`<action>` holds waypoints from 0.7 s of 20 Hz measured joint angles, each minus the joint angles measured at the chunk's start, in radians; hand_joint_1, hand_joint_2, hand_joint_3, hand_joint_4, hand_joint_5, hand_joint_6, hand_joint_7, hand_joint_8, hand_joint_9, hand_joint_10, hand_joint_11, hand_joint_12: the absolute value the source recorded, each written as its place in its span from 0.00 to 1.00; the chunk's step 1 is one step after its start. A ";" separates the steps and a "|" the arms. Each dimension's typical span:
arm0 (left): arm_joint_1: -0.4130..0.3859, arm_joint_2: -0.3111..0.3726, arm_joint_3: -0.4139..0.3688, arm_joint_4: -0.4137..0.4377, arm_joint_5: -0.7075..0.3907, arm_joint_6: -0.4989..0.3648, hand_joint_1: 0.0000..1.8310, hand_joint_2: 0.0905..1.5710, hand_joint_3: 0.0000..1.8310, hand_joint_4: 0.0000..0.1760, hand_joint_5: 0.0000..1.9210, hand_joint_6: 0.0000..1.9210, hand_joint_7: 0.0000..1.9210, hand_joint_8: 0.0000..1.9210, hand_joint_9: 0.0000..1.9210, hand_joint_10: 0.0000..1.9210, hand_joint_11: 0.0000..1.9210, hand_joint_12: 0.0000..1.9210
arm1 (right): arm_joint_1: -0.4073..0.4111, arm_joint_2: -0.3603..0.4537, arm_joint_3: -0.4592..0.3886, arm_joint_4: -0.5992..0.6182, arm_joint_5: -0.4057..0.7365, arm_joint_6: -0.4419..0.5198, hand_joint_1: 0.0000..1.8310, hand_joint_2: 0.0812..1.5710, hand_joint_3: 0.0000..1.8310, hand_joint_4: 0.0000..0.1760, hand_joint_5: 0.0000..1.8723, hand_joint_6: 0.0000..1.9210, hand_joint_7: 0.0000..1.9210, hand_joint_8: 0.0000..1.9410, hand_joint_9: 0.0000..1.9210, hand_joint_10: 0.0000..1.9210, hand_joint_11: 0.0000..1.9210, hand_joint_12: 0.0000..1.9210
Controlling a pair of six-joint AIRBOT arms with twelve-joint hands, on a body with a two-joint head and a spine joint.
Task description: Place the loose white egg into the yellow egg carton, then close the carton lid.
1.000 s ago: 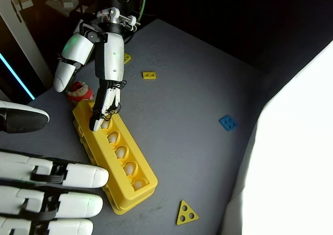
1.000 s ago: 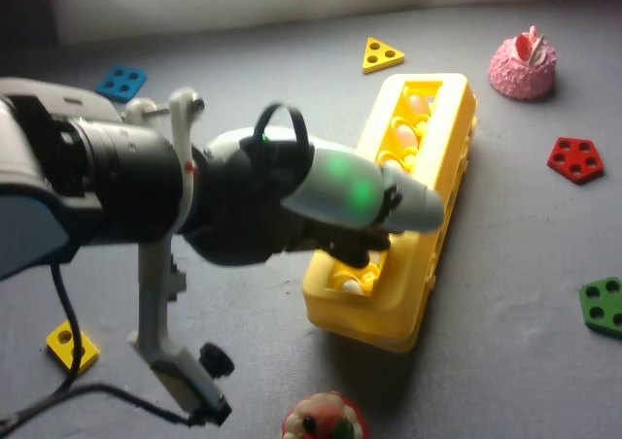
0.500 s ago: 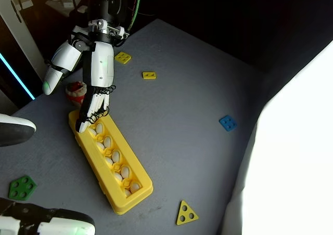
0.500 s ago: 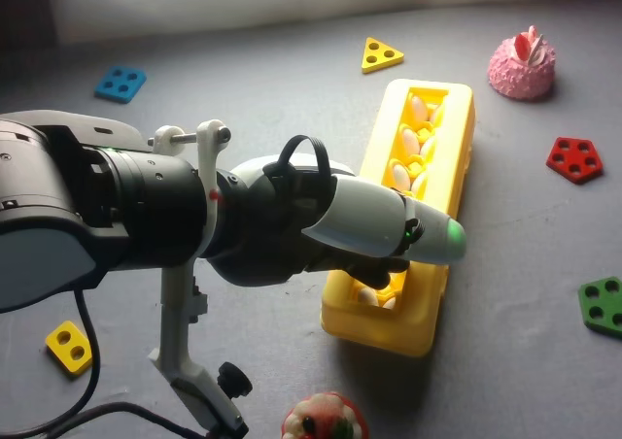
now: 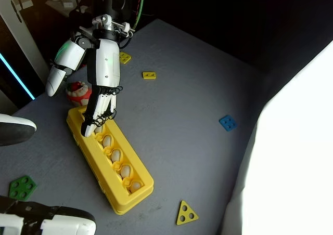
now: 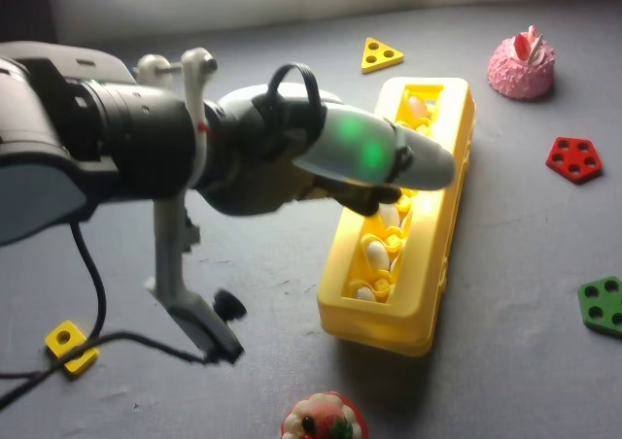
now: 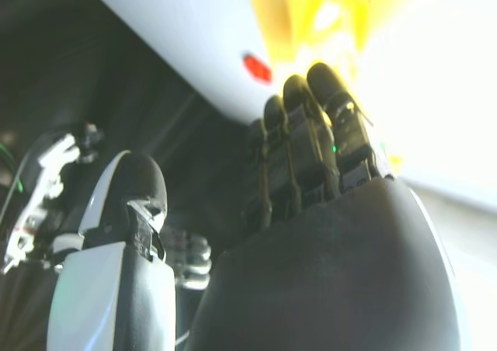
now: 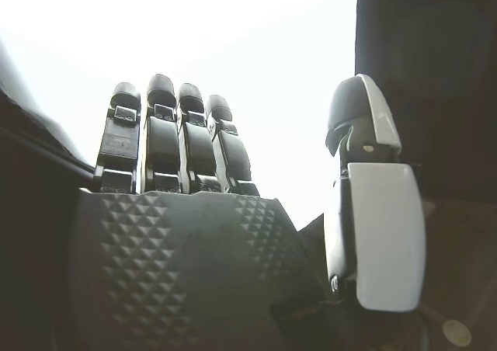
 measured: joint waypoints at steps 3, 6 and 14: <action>-0.016 0.001 0.037 -0.016 -0.006 0.106 0.34 0.79 0.00 0.00 0.14 0.00 0.16 0.00 0.17 0.00 0.00 0.42 | 0.000 0.000 0.000 0.000 0.000 0.000 0.32 0.71 0.00 0.00 0.06 0.01 0.05 0.00 0.05 0.04 0.00 0.00; -0.028 0.009 0.087 -0.026 -0.026 0.222 0.33 0.79 0.00 0.00 0.13 0.00 0.15 0.00 0.16 0.00 0.00 0.43 | 0.000 0.000 0.000 0.000 0.000 0.000 0.28 0.73 0.01 0.00 0.03 0.00 0.03 0.00 0.04 0.03 0.00 0.00; -0.088 0.062 0.220 0.091 -0.114 0.383 0.32 0.79 0.00 0.00 0.15 0.00 0.17 0.00 0.18 0.01 0.00 0.46 | 0.000 0.000 0.000 0.000 0.002 0.000 0.33 0.71 0.00 0.00 0.05 0.01 0.05 0.00 0.05 0.04 0.01 0.01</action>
